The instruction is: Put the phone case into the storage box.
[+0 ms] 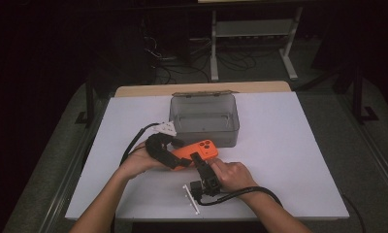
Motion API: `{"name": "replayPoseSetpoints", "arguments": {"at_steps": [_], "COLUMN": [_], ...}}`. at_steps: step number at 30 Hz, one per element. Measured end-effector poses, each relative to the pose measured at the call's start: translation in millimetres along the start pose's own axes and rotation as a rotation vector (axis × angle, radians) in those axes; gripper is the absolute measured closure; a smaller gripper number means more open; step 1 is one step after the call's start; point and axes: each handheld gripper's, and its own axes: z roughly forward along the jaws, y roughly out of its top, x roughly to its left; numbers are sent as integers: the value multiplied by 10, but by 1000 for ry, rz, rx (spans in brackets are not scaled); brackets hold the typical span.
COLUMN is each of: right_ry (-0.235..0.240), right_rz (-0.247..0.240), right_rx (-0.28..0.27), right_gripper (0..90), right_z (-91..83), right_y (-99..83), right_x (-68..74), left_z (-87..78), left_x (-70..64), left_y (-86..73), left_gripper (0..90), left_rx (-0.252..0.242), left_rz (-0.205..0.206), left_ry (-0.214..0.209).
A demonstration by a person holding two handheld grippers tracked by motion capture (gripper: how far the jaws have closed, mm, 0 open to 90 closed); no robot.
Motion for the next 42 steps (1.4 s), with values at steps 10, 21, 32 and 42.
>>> {"name": "replayPoseSetpoints", "arguments": {"at_steps": [10,21,32,42], "right_ry": [11,14,17,19], "right_rz": [13,21,25,16], "right_rx": [5,4,2,-2], "right_gripper": [786,787,786,786], "right_z": [3,1,-2,-3], "right_y": [-24,-37,-48,-53], "right_x": [-5,-11,-16,-21], "left_z": [-128,-220,-401,-534], "left_x": [14,9,39,-12], "left_y": [-7,-64,-231,-458], "left_gripper": [126,50,0,0], "left_rx": [-26,-28,-54,-69], "left_rz": [-4,5,-15,-39], "left_ry": [6,50,131,201]}}
